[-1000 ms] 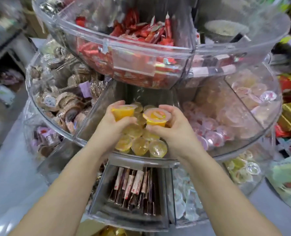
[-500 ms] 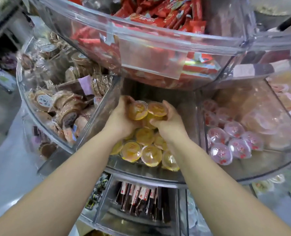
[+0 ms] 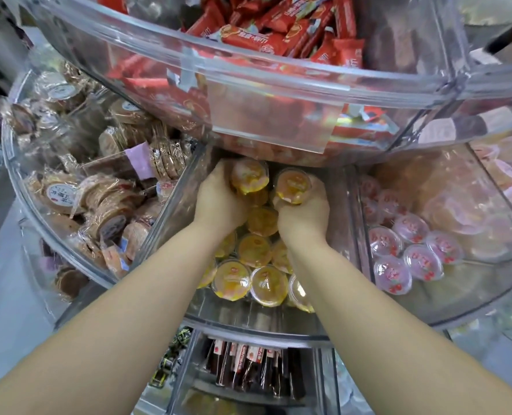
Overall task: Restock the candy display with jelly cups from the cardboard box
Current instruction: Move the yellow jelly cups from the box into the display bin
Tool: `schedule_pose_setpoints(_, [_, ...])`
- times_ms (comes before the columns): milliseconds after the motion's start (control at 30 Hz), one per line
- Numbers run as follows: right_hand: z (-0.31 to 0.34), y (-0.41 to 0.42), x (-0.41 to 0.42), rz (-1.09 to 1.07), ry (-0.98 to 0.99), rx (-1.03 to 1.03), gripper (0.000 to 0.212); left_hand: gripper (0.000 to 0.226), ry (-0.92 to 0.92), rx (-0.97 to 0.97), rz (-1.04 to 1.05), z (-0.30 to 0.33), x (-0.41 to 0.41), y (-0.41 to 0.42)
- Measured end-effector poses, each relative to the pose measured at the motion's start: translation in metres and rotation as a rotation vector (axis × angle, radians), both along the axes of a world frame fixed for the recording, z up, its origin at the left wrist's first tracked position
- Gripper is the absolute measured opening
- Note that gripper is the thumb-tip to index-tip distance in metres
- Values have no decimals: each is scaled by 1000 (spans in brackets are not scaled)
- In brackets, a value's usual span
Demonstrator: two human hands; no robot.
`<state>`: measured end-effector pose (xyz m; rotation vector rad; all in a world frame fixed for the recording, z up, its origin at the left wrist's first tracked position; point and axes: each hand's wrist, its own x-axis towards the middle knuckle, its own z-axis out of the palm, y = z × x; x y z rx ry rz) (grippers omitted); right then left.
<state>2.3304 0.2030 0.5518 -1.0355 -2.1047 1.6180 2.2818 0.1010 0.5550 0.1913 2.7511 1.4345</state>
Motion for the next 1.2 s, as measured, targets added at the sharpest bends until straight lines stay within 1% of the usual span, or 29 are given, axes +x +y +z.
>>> schedule_pose_setpoints(100, [-3,-3,-9,-30,-5,36,49,49,-30,-29,25,-8,-8,9])
schedule_pose_setpoints(167, [-8,-4,-11,-41,-7,35,52,46,-54,-59,28,-17,-8,10])
schedule_pose_setpoints(200, [-11,-4,-12,-52,-3,20,49,44,-53,-70,31,-21,-8,9])
schedule_pose_setpoints(300, [-16,-1,-14,-68,2,-73,29,39,-39,-96,42,-26,-9,10])
schedule_pose_setpoints(333, [-17,0,-14,-55,8,-94,26,39,-31,-100,45,-26,-10,11])
schedule_pose_setpoints(600, [-18,3,-11,33,-14,-32,26,45,-19,-80,63,-26,-7,12])
schedule_pose_setpoints(667, [-13,3,-7,58,-22,-42,29,51,-47,-80,53,-24,-6,12])
schedule_pose_setpoints(733, [-6,2,0,94,-36,-65,31,61,-94,-82,29,-21,-6,10])
schedule_pose_setpoints(800, [1,3,13,139,-43,-107,21,66,-154,-79,-12,-15,-6,6])
schedule_pose_setpoints(833, [6,3,21,148,-44,-154,22,67,-188,-82,-39,-9,-5,2])
schedule_pose_setpoints(867, [10,2,30,149,-42,-227,23,66,-225,-58,-63,-3,-3,-3])
schedule_pose_setpoints(900, [15,-1,39,152,-26,-315,20,64,-266,10,-79,5,2,-10])
schedule_pose_setpoints(933, [21,-5,47,162,-1,-392,17,61,-297,110,-85,14,10,-18])
schedule_pose_setpoints(967, [26,-11,55,179,19,-433,19,54,-297,215,-90,23,22,-27])
schedule_pose_setpoints(1033, [35,-27,68,220,48,-420,25,37,-180,348,-118,40,54,-50])
schedule_pose_setpoints(1100, [45,-47,83,315,96,-327,19,38,-28,394,-111,49,93,-80])
schedule_pose_setpoints(1200, [57,-86,113,541,184,-254,18,35,104,391,28,43,154,-136])
